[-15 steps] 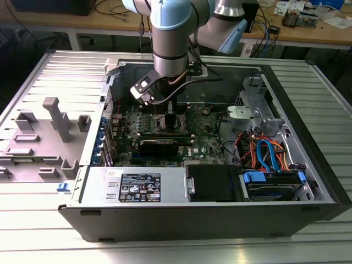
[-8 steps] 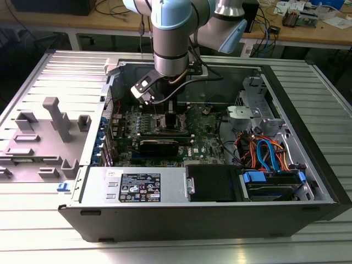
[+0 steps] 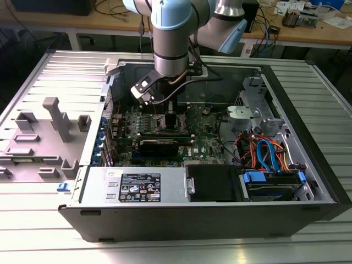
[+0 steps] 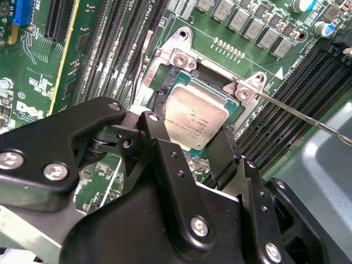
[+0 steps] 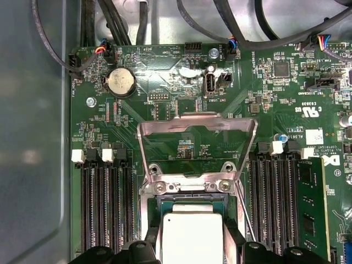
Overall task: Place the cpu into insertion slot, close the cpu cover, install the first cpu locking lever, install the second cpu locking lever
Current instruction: 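Place the cpu into insertion slot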
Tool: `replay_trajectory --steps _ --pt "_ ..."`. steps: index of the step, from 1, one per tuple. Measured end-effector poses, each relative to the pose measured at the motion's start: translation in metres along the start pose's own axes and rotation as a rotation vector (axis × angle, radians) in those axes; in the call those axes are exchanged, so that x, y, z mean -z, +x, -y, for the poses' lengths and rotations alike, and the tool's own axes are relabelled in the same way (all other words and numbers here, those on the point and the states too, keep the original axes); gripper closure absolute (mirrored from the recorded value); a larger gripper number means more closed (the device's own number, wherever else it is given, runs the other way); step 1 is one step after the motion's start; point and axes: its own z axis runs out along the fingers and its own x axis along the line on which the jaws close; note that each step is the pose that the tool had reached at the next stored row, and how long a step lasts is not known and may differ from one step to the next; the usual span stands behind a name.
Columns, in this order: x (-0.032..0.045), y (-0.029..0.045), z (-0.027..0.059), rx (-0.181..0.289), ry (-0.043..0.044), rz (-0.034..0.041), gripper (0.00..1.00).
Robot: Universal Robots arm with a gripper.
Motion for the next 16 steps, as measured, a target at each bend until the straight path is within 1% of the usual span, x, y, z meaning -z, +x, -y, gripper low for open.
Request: replay_trajectory --steps 11,13,14,16 --pt "-0.0001 0.0001 -0.0004 0.008 -0.0003 -0.0002 0.46" --pt "-0.0003 0.0002 -0.0004 0.008 -0.0006 -0.0001 0.45" --pt "-0.0003 0.0001 -0.0004 0.008 -0.0005 0.0003 0.39" --pt "-0.0002 0.0000 -0.0004 0.008 -0.0002 0.0011 0.39"
